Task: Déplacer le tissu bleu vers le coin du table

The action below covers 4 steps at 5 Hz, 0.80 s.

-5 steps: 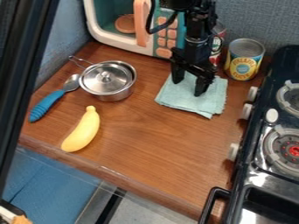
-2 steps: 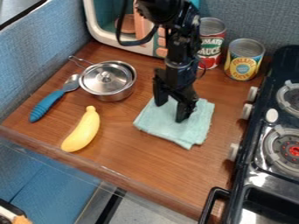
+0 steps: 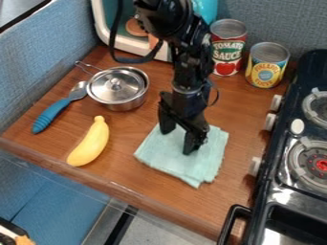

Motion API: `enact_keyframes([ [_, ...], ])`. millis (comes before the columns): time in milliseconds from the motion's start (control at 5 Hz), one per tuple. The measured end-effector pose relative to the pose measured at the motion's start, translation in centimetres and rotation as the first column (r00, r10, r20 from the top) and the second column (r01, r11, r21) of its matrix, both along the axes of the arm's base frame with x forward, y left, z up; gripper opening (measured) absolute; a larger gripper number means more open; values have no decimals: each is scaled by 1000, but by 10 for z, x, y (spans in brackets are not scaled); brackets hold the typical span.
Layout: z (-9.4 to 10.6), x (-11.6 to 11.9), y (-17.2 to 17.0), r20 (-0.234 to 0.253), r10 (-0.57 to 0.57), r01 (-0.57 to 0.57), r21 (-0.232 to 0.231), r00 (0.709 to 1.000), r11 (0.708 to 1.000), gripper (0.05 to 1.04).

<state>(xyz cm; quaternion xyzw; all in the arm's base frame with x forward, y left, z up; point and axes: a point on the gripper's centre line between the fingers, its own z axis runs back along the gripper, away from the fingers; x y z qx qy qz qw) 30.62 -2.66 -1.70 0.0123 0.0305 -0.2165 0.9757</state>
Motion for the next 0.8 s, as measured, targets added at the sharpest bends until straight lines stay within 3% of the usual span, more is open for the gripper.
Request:
enact_keyframes([
  [200, 1, -15, -1, -24, 3, -3, 5, 1000, 1000, 1000],
  [400, 4, -21, 1, -16, 3, -3, 16, 1000, 1000, 1000],
  [600, 21, -12, -7, 45, -6, 6, 11, 999, 1000, 1001],
  [800, 59, 1, -15, 147, -16, 18, -14, 989, 1000, 1001],
])
